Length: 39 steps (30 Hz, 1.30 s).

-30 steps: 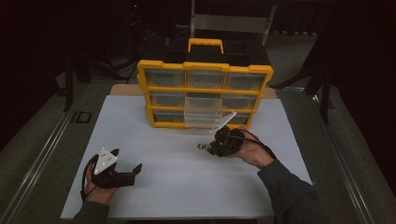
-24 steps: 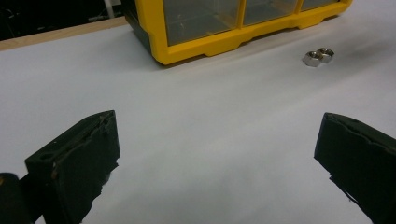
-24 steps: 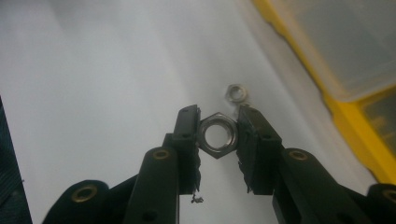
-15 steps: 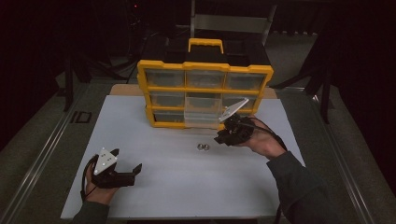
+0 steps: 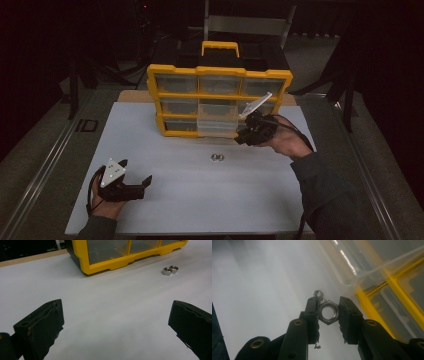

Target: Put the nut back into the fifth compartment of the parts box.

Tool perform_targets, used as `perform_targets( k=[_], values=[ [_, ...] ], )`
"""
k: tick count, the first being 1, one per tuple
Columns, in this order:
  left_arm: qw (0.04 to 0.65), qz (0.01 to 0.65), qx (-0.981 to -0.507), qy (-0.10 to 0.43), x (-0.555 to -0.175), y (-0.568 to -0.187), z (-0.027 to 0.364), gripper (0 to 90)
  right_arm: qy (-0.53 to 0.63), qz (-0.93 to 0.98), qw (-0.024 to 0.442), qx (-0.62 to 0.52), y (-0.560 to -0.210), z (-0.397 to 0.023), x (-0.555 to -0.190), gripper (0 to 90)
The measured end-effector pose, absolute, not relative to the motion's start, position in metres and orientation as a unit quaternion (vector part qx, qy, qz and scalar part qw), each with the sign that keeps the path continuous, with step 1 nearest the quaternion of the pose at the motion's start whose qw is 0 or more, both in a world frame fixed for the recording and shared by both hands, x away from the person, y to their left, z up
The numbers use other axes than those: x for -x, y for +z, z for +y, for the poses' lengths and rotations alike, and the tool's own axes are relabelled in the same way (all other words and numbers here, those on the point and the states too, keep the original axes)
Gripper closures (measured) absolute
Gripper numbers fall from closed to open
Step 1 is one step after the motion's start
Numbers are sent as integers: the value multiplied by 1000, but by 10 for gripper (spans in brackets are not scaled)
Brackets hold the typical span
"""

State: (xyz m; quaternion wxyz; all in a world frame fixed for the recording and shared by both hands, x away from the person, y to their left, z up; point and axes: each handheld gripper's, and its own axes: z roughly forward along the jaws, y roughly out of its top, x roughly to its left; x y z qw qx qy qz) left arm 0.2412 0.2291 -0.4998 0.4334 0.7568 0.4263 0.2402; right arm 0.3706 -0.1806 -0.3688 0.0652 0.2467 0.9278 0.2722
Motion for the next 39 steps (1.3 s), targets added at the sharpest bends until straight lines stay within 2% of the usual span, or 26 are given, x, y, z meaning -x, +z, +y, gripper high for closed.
perform_targets(
  k=[21,39],
  values=[
    [433,426,-757,240,-242,-500,229,6,267,925,69,-260,-334,-191,-391,700],
    [434,426,-757,239,-242,-500,229,6,274,923,76,-259,-315,-169,-409,699]
  ],
)
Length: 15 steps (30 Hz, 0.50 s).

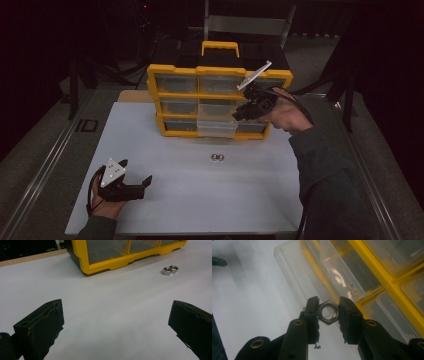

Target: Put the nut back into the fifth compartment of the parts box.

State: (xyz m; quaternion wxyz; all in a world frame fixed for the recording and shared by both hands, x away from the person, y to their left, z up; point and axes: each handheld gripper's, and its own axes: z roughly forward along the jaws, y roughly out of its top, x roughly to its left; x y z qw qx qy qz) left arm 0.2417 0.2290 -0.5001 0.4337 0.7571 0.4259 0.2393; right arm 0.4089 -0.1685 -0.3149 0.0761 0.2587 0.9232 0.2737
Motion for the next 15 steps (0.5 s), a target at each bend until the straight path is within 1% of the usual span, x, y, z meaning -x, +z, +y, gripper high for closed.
perform_targets(
  k=[15],
  values=[
    [434,425,-757,239,-242,-500,229,6,261,926,80,-260,-322,-149,-419,699]
  ],
)
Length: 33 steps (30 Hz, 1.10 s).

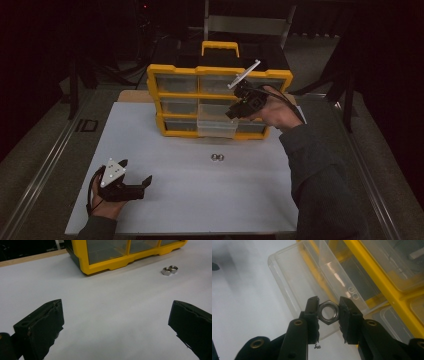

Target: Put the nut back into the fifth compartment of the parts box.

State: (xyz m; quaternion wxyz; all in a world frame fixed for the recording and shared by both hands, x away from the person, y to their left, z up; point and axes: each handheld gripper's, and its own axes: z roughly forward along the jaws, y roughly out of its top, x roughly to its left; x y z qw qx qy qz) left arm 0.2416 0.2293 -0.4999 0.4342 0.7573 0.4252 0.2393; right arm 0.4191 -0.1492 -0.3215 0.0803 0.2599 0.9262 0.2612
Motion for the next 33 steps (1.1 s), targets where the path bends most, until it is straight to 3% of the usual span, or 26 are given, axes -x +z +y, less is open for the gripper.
perform_targets(
  k=[7,9,12,17,33],
  values=[
    [434,425,-757,239,-242,-500,229,6,262,926,81,-261,-324,-147,-421,685],
    [434,425,-757,239,-242,-500,229,6,267,923,82,-264,-323,-147,-422,521],
    [435,425,-757,239,-241,-500,230,6,276,918,87,-269,-321,-150,-421,370],
    [435,425,-757,240,-241,-500,229,6,278,914,97,-279,-318,-161,-415,247],
    [433,425,-758,239,-242,-500,229,6,269,917,114,-270,-345,-189,-383,229]
  ],
)
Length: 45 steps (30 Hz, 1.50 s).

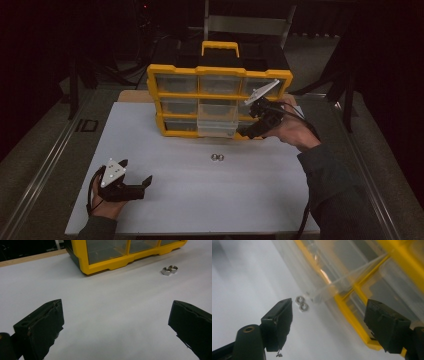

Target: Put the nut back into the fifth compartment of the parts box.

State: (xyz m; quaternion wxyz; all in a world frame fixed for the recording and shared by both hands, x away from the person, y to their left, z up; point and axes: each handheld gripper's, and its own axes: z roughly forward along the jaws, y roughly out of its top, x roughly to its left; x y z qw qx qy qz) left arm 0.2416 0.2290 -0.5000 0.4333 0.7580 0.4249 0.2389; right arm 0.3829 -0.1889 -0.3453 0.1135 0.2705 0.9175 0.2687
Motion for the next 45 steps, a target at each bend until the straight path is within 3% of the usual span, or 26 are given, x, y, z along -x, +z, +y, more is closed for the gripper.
perform_targets(
  k=[29,45],
  values=[
    [434,424,-758,239,-242,-500,229,6,278,930,79,-226,-439,-165,-348,254],
    [434,424,-758,239,-241,-500,229,6,261,941,63,-207,-499,-143,-355,214]
  ],
)
